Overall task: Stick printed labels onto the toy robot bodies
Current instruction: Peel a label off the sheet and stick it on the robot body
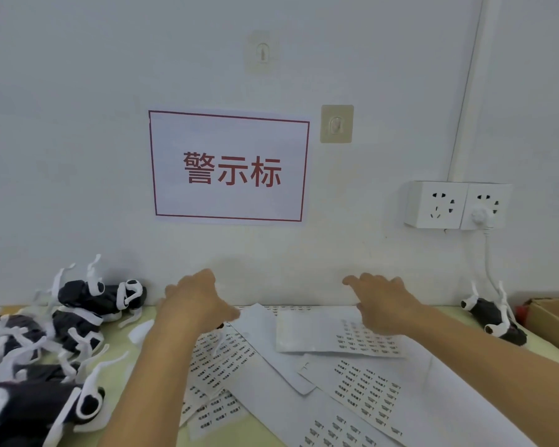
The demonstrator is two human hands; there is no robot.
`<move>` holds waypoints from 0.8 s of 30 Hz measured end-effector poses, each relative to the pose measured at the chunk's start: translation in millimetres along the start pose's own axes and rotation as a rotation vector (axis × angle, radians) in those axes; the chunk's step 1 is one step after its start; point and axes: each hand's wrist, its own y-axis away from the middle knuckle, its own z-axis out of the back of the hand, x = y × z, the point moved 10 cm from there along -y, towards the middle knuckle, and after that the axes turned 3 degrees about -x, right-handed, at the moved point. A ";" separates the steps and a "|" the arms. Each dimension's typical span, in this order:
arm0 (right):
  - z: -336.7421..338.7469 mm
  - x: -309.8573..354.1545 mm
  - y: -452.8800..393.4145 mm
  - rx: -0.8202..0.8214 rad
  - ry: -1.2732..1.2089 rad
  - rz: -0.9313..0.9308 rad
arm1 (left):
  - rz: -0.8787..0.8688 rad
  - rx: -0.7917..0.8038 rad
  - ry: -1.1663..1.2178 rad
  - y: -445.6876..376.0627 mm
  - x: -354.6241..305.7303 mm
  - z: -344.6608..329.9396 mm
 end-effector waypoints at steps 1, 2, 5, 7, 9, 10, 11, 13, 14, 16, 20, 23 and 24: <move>-0.7 1.8 1.6 -0.013 -0.017 0.001 | 0.035 0.071 -0.033 -0.3 6.9 -8.8; -1.6 4.4 4.9 -0.022 -0.051 0.008 | 0.055 0.120 -0.078 -0.7 12.1 -16.7; 1.0 14.4 19.4 -0.077 -0.175 0.042 | 0.086 0.077 -0.194 -5.4 21.9 -22.4; 3.0 17.7 33.1 -0.129 -0.248 0.067 | 0.114 -0.018 -0.165 -7.6 26.4 -18.4; 2.4 17.6 50.3 -0.171 -0.318 0.086 | 0.101 -0.082 -0.146 -9.0 27.9 -16.6; 1.4 16.0 60.2 -0.188 -0.353 0.092 | 0.089 -0.107 -0.136 -9.3 28.5 -15.2; 0.3 13.9 70.0 -0.204 -0.380 0.097 | 0.076 -0.121 -0.111 -10.0 29.0 -13.8; -3.6 8.3 90.1 -0.229 -0.405 0.099 | 0.047 -0.101 -0.027 -12.0 27.6 -12.3; -6.1 5.0 99.8 -0.241 -0.407 0.099 | 0.030 -0.075 0.018 -11.7 24.8 -10.7; -12.5 -2.2 116.7 -0.244 -0.414 0.096 | -0.025 -0.013 0.134 -8.5 14.2 -7.4; -26.2 -27.7 140.7 -0.225 -0.391 0.030 | -0.240 0.117 0.318 8.1 -28.4 -8.7; -34.1 -50.8 155.6 -0.225 -0.377 -0.046 | -0.374 0.190 0.252 24.4 -67.8 -29.1; -35.9 -55.6 159.1 -0.224 -0.370 -0.060 | -0.404 0.211 0.208 28.8 -79.7 -40.3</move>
